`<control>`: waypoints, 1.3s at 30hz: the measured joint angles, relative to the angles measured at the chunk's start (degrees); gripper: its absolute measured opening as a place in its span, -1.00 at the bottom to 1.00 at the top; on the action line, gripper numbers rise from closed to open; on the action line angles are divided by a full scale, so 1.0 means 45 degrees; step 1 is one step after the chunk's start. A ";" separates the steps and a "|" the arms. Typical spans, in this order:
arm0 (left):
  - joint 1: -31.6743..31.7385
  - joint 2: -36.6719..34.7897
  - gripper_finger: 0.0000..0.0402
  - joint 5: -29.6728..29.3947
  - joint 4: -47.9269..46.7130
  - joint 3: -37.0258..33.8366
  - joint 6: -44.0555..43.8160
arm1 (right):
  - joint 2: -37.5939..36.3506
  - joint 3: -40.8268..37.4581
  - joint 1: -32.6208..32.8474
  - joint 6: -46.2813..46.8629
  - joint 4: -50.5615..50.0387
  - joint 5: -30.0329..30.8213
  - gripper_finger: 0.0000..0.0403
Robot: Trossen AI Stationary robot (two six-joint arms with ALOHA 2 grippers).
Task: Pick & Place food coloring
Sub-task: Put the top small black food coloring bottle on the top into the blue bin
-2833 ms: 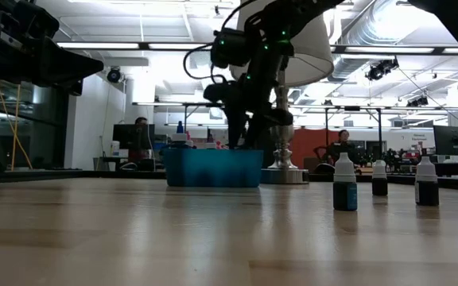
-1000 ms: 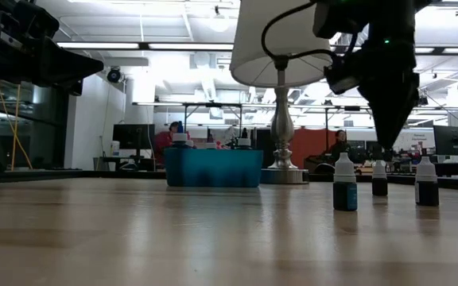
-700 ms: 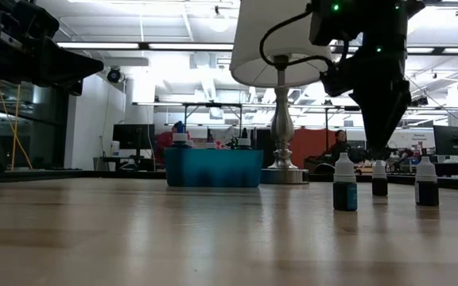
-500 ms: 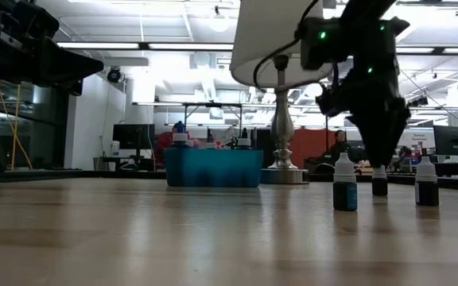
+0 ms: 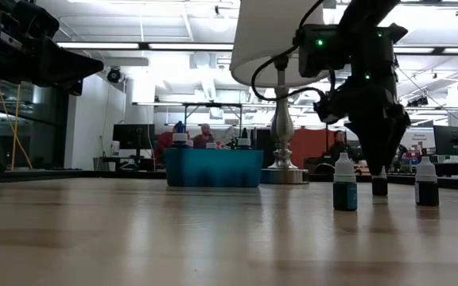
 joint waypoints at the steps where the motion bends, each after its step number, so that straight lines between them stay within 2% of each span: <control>1: 0.0000 0.0000 -1.00 0.0001 0.0002 0.0000 0.0000 | 0.0000 -0.0059 0.0000 0.0002 0.0055 -0.0002 -0.17; 25: 0.0000 0.0003 -1.00 -0.0003 -0.0003 0.0000 0.0000 | -0.0005 -0.0133 0.0000 -0.0044 0.0294 -0.0282 -0.68; 33: 0.0000 0.0002 -1.00 0.0000 0.0002 0.0000 0.0001 | -0.0061 0.0158 0.0130 -0.0041 0.0268 -0.0358 -0.71; 39: 0.0000 -0.0002 -1.00 0.0002 0.0002 0.0000 0.0005 | -0.0078 0.1358 0.0458 -0.0299 0.0180 -0.0675 -0.73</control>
